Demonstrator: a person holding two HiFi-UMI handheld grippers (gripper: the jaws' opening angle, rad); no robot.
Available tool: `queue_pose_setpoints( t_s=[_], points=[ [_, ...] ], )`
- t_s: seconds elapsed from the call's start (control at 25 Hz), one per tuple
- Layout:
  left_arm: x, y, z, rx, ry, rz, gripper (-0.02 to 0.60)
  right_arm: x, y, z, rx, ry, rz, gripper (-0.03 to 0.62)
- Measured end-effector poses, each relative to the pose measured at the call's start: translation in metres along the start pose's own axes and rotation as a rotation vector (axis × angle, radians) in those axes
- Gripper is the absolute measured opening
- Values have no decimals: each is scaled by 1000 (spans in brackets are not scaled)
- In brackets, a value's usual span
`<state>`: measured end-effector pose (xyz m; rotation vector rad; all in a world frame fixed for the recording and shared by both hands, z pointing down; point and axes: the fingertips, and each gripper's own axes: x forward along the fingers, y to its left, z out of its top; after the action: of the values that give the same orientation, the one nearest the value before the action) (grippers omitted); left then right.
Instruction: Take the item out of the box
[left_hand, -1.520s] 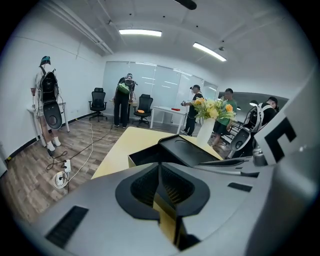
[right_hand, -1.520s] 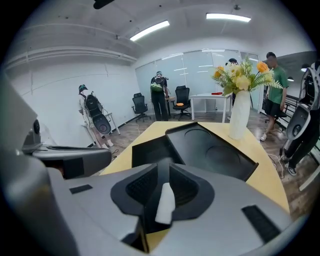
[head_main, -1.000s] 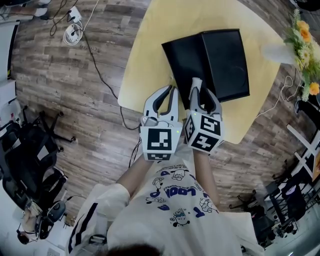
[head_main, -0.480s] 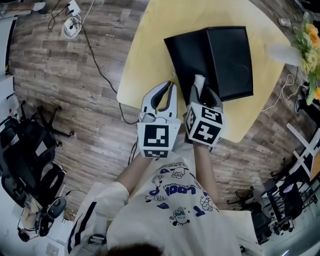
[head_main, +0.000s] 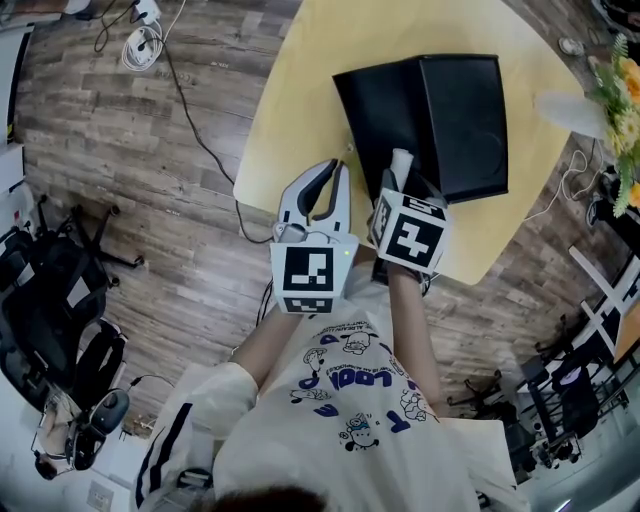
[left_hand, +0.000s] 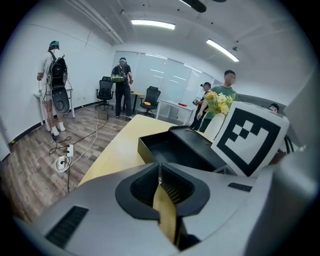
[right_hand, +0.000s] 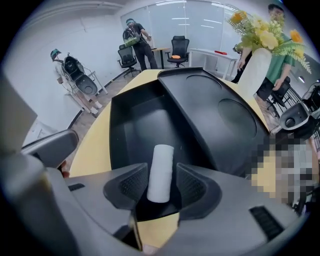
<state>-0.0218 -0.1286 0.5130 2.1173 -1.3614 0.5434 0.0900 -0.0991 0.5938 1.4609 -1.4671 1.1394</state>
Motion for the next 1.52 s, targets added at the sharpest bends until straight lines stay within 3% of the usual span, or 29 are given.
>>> queue_pose_setpoints(
  t_s=[0.44, 0.52, 0.64, 0.96, 1.52],
  points=[
    [2, 6, -2, -44, 10, 6, 29, 6, -3, -4, -70, 133, -69, 192],
    [2, 8, -3, -50, 13, 9, 29, 6, -3, -10, -79, 169, -87, 154],
    [1, 11, -5, -57, 17, 14, 29, 5, -4, -14, -108, 181, -115, 149],
    [5, 14, 0, -64, 13, 22, 29, 4, -8, -7, -98, 132, -124, 141],
    [-3, 1, 24, -37, -32, -1, 29, -15, 3, 5, -74, -39, -13, 141]
  ],
)
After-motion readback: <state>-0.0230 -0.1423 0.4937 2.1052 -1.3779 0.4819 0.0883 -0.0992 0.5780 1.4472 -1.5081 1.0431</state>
